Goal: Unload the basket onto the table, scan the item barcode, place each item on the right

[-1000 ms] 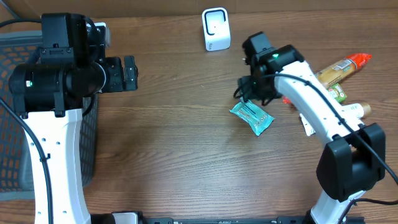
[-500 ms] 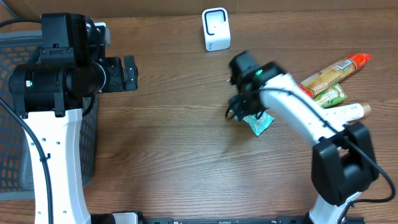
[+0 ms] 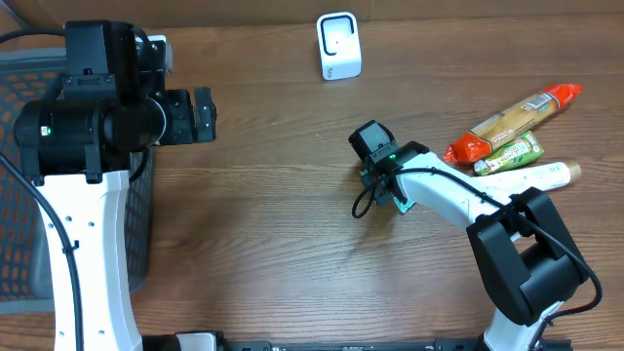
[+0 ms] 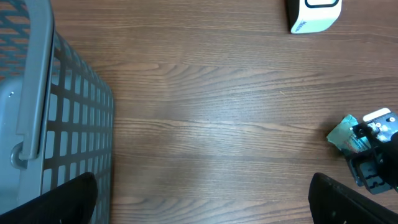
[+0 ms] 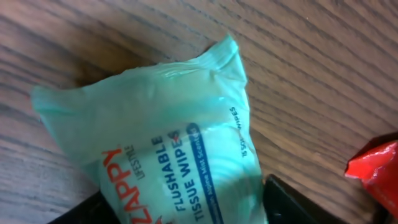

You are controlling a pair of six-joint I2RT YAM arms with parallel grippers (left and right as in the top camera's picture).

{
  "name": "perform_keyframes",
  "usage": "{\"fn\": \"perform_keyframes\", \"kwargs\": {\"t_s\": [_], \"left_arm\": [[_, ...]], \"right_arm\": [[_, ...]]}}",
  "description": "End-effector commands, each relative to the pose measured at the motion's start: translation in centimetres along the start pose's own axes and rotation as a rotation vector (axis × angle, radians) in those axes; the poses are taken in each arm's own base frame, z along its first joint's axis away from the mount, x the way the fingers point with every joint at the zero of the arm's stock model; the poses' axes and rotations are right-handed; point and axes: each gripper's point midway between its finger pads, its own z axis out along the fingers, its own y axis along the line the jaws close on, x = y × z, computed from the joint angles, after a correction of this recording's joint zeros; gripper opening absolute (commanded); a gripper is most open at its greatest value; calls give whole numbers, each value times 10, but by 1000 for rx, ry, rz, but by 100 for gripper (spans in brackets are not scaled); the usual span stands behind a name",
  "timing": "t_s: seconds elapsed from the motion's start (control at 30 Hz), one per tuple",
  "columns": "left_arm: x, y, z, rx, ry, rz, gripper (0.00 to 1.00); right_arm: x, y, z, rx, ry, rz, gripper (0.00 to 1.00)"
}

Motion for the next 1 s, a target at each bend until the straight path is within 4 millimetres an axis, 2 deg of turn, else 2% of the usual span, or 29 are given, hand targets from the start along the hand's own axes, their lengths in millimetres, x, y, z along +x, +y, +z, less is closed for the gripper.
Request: {"fn": "perform_keyframes", "kwargs": {"t_s": [0.0, 0.17, 0.4, 0.43, 0.47, 0.5, 0.53, 0.6, 0.77, 0.87, 0.97], "left_arm": [[0, 0, 2, -4, 3, 19, 99], [0, 0, 2, -4, 3, 19, 100], [0, 0, 2, -4, 3, 19, 100], [0, 0, 2, -4, 3, 19, 100], [0, 0, 2, -4, 3, 19, 100], [0, 0, 2, -4, 3, 19, 100], [0, 0, 2, -4, 3, 19, 100], [0, 0, 2, -4, 3, 19, 100], [0, 0, 2, -4, 3, 19, 100], [0, 0, 2, -4, 3, 19, 99], [0, 0, 2, -4, 3, 19, 100]], "right_arm": [[5, 4, 5, -20, -3, -11, 63], [16, 11, 19, -31, 33, -23, 62], [9, 25, 16, -117, 19, -9, 55], [7, 27, 14, -137, 16, 1, 49], [3, 29, 12, -159, 12, 41, 21], [-1, 29, 9, -179, 10, 63, 6], [-4, 31, 6, -199, 12, 78, 4], [-15, 33, -7, -253, 10, 97, 4], [-58, 20, -63, -338, -52, 175, 4], [-90, 12, -111, -443, -136, 232, 4], [-118, 9, -159, -624, -217, 270, 4]]}}
